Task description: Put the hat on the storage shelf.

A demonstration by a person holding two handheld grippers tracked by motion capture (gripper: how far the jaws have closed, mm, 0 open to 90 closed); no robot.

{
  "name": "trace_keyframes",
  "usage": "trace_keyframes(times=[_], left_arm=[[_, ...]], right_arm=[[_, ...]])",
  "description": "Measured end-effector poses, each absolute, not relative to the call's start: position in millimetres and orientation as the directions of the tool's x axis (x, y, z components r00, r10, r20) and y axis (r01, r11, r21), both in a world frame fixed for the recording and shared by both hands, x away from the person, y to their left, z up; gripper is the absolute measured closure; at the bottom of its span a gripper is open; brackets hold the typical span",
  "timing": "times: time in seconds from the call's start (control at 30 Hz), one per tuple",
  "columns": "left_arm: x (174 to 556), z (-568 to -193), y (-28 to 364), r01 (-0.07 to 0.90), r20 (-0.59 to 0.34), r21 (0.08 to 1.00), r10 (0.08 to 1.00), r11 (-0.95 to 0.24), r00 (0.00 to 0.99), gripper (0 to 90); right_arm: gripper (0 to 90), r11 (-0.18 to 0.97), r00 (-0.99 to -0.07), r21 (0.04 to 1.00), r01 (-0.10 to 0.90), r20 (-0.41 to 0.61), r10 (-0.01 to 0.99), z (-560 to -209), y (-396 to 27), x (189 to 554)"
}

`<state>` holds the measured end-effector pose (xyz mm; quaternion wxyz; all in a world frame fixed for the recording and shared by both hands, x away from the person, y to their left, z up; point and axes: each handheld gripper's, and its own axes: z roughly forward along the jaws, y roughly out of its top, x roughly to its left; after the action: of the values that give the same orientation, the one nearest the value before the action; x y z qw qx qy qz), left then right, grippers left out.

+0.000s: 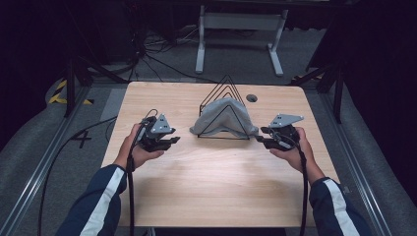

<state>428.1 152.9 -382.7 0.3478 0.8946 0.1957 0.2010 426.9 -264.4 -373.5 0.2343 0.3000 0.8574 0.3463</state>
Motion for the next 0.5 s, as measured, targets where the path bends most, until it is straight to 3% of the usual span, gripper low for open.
trace_keyframes(times=[0.5], left_arm=[[398.3, -398.9, 171.4, 0.238, 0.231, 0.641, 0.479, -0.73, 0.847, 38.5]], right_arm=[[45.9, 0.588, -0.705, 0.723, 0.362, -0.201, 0.68, -383.2, -293.3, 392.7]])
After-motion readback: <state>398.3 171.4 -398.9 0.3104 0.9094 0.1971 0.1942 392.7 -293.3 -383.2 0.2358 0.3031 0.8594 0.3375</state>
